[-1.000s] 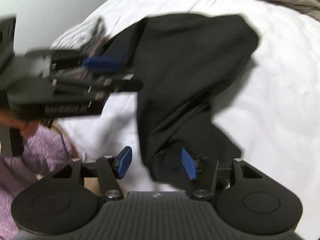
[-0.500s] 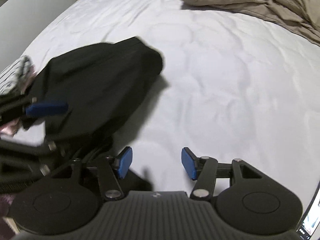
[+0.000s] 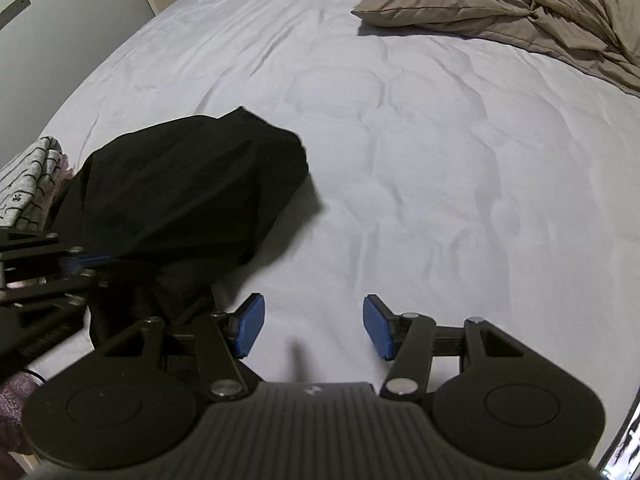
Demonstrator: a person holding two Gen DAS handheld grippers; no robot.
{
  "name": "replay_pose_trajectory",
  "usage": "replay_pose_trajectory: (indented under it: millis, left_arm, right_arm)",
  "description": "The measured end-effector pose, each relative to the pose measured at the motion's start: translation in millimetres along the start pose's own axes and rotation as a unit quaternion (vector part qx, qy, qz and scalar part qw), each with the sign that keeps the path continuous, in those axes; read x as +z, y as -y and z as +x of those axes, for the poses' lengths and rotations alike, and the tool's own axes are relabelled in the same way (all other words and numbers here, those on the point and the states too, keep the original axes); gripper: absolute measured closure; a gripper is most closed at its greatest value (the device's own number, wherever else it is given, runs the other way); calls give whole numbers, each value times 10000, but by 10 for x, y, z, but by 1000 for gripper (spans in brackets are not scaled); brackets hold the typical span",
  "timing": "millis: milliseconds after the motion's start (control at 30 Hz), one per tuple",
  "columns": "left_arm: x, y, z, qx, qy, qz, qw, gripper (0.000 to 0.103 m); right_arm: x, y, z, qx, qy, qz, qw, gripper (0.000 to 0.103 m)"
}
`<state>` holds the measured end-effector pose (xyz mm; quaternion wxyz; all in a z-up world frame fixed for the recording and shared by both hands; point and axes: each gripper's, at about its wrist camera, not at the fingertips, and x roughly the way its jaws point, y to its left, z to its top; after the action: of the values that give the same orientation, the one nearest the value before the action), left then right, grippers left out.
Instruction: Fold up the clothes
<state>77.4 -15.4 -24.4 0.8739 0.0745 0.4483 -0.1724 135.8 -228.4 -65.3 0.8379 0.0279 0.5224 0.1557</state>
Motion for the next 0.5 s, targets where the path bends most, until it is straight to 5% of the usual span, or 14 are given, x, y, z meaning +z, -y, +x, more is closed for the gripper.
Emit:
replay_pose_trajectory:
  millis: [500]
  left_arm:
    - [-906, -669, -151, 339, -1252, -351, 9909, 103]
  right_arm:
    - [-62, -601, 10, 1113, 120, -418, 9928, 45]
